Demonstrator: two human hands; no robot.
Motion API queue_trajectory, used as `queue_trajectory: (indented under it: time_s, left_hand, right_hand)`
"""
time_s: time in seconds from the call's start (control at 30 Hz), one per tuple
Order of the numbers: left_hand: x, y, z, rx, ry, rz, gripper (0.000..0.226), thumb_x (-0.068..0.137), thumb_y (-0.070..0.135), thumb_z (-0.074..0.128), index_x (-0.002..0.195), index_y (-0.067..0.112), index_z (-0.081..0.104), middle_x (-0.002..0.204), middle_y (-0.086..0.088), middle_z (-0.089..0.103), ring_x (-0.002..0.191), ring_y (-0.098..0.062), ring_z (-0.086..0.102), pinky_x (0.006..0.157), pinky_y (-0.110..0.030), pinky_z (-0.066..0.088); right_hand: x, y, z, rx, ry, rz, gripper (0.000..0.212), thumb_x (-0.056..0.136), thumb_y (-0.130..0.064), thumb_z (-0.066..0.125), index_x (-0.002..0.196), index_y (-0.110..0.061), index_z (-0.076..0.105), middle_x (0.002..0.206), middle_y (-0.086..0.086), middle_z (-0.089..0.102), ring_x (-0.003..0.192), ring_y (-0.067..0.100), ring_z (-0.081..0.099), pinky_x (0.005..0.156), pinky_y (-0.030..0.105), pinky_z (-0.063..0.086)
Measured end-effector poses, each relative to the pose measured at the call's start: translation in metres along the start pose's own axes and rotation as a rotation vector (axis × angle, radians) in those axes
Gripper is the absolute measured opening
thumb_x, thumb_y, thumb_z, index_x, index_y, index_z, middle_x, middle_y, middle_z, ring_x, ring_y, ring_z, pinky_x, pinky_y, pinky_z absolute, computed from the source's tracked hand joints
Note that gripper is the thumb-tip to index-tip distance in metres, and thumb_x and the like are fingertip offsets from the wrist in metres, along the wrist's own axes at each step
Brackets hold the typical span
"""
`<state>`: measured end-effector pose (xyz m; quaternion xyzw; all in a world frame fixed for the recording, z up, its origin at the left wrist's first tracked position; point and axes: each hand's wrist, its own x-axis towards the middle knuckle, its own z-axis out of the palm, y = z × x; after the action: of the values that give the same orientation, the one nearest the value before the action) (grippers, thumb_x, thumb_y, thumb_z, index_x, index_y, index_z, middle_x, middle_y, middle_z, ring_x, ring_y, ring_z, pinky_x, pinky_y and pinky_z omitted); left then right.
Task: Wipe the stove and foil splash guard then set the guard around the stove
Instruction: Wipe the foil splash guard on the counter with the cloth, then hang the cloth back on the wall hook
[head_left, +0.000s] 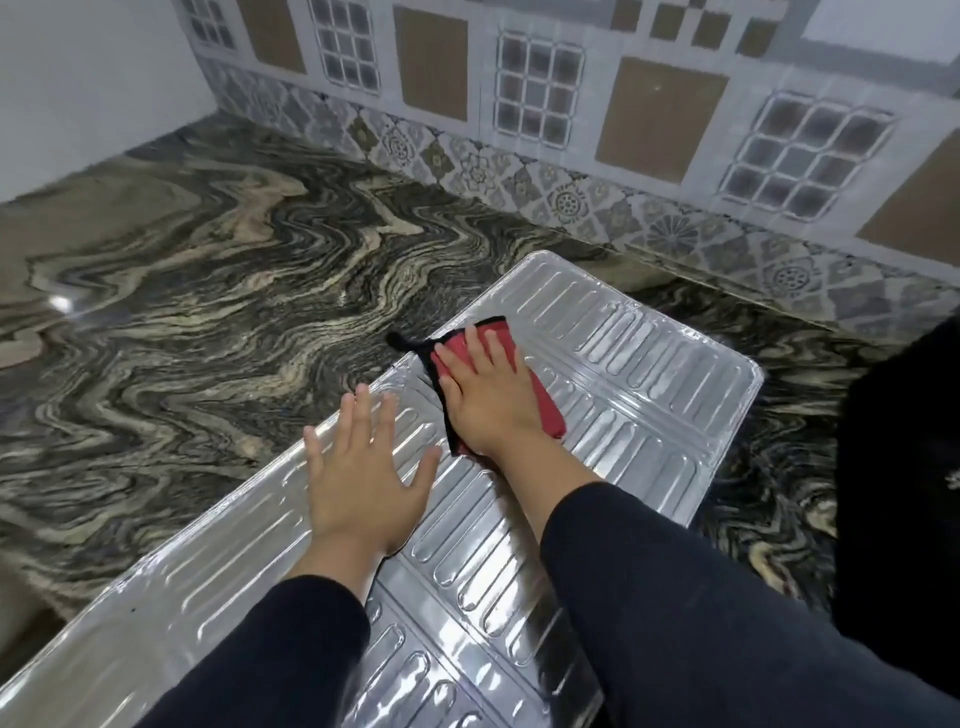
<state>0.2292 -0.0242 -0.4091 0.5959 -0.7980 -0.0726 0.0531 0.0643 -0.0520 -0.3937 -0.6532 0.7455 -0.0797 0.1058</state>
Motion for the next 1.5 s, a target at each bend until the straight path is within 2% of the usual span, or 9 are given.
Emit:
queue_trajectory:
  time_s: [0.3, 0.47, 0.6, 0.73, 0.83, 0.93, 1.13, 1.3, 1.5]
  left_hand:
    - [-0.001, 0.000, -0.009, -0.013, -0.052, 0.018, 0.084, 0.086, 0.071, 0.013, 0.152, 0.020, -0.002, 0.161, -0.004, -0.011, 0.148, -0.018, -0.012, 0.115, -0.055, -0.009]
    - [0.005, 0.009, -0.036, -0.121, -0.184, -0.028, 0.085, 0.088, 0.067, 0.025, 0.151, 0.022, -0.011, 0.160, 0.000, -0.016, 0.147, -0.017, -0.016, 0.111, -0.062, -0.011]
    - [0.007, 0.049, -0.046, -0.107, 0.004, 0.309, 0.068, 0.092, 0.047, 0.040, 0.151, 0.028, 0.012, 0.162, 0.000, 0.003, 0.149, -0.018, -0.007, 0.114, -0.059, -0.007]
    - [0.003, 0.094, -0.040, -0.078, -0.106, 0.578, 0.053, 0.093, 0.031, 0.049, 0.144, 0.030, 0.033, 0.158, 0.005, 0.020, 0.148, -0.018, 0.005, 0.117, -0.056, 0.000]
    - [0.000, 0.109, -0.035, -0.092, -0.151, 0.574, 0.056, 0.093, 0.023, 0.049, 0.145, 0.029, 0.030, 0.158, 0.006, 0.019, 0.148, -0.016, 0.006, 0.117, -0.054, 0.004]
    - [0.001, 0.121, -0.046, -0.245, -0.169, 0.575, 0.062, 0.092, 0.015, 0.048, 0.148, 0.028, 0.022, 0.157, 0.006, 0.024, 0.148, -0.016, 0.006, 0.117, -0.054, 0.000]
    - [0.016, 0.152, -0.112, -0.433, 0.046, 0.650, 0.042, 0.092, 0.014, 0.049, 0.130, 0.027, 0.039, 0.102, 0.000, 0.067, 0.108, -0.023, 0.057, 0.118, -0.048, 0.012]
    - [0.032, 0.209, -0.198, -0.557, 0.312, 0.763, 0.023, 0.097, 0.018, 0.041, 0.119, 0.025, 0.040, 0.108, -0.003, 0.058, 0.091, -0.032, 0.059, 0.073, -0.039, 0.045]
    - [0.085, 0.291, -0.300, -0.583, 0.457, 0.945, 0.011, 0.095, 0.019, 0.048, 0.097, 0.021, 0.058, 0.094, -0.002, 0.052, 0.085, -0.028, 0.056, 0.077, -0.030, 0.043]
  right_hand:
    - [-0.098, 0.032, -0.035, 0.196, -0.168, -0.091, 0.044, 0.096, -0.031, 0.043, 0.137, -0.046, 0.039, 0.159, -0.011, 0.016, 0.148, 0.012, 0.002, 0.118, 0.045, -0.007]
    - [-0.136, 0.031, -0.054, 0.337, 0.117, 0.166, 0.042, 0.088, -0.023, 0.055, 0.127, -0.039, 0.055, 0.138, -0.006, 0.054, 0.136, 0.017, 0.037, 0.116, 0.044, 0.013]
    - [-0.154, 0.039, -0.053, 0.075, 0.267, 0.428, 0.038, 0.091, -0.029, 0.048, 0.128, -0.033, 0.054, 0.129, -0.006, 0.059, 0.124, 0.019, 0.044, 0.103, 0.038, 0.022]
    - [-0.161, 0.048, -0.042, -0.083, 0.240, 0.527, 0.029, 0.089, -0.032, 0.052, 0.118, -0.032, 0.058, 0.113, -0.003, 0.065, 0.114, 0.023, 0.048, 0.104, 0.039, 0.021]
    - [-0.161, 0.049, -0.043, 0.091, 0.344, 0.506, 0.023, 0.085, -0.015, 0.054, 0.102, -0.029, 0.061, 0.104, -0.002, 0.068, 0.106, 0.023, 0.055, 0.110, 0.040, 0.023]
    - [-0.157, 0.045, -0.072, 0.393, 0.388, 0.364, 0.023, 0.084, -0.005, 0.055, 0.092, -0.024, 0.063, 0.102, 0.000, 0.065, 0.100, 0.023, 0.059, 0.096, 0.037, 0.040]
    - [-0.151, 0.051, -0.174, 0.442, 0.523, 0.144, 0.031, 0.084, 0.006, 0.054, 0.085, -0.016, 0.076, 0.089, -0.002, 0.056, 0.090, 0.018, 0.057, 0.081, 0.024, 0.041]
    - [-0.147, 0.080, -0.287, 0.250, 0.669, 0.112, 0.027, 0.087, 0.002, 0.056, 0.094, -0.014, 0.076, 0.090, -0.005, 0.053, 0.086, 0.011, 0.050, 0.076, 0.013, 0.030]
    - [-0.131, 0.116, -0.418, 0.144, 0.912, 0.095, 0.018, 0.084, -0.004, 0.064, 0.092, -0.013, 0.077, 0.098, 0.007, 0.070, 0.091, 0.017, 0.060, 0.081, 0.015, 0.035]
